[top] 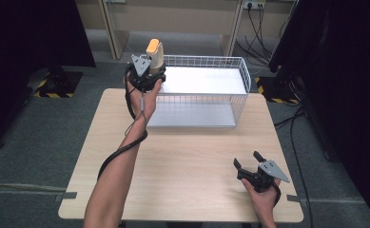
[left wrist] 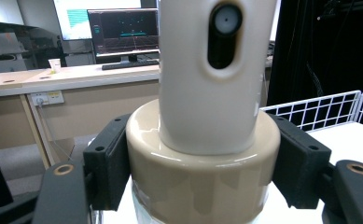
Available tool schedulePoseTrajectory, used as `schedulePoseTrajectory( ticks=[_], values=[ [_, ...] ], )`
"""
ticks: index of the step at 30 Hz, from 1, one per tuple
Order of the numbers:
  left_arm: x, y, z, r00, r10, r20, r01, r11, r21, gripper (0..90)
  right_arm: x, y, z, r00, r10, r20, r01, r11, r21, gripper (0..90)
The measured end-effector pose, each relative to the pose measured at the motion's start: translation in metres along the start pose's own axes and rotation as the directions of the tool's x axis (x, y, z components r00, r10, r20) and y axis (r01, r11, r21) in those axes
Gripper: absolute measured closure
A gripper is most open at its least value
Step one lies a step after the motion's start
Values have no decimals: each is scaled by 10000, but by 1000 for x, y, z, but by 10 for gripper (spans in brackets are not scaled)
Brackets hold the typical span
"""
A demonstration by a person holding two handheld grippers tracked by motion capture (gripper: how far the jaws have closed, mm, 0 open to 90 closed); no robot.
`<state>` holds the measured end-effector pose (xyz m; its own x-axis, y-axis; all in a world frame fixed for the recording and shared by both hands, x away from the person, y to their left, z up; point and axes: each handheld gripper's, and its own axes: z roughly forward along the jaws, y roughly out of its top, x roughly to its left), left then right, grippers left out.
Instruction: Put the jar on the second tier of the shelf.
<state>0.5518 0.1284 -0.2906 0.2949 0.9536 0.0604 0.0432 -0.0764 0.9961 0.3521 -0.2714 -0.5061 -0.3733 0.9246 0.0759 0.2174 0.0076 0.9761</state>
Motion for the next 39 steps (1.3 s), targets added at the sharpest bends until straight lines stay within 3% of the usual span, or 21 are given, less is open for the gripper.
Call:
schedulePoseTrajectory(
  ticks=[32, 39],
  values=[
    [4, -7, 7, 9993, -322, 166, 320, 9995, 82, 291, 1, 0, 0, 10000, -38, -18, 38, 10000, 2, 103],
    [4, -6, 4, 9993, -302, 221, 300, 9995, 88, 210, 1, 0, 0, 10000, -58, -23, 58, 10000, 19, 103]
  ],
)
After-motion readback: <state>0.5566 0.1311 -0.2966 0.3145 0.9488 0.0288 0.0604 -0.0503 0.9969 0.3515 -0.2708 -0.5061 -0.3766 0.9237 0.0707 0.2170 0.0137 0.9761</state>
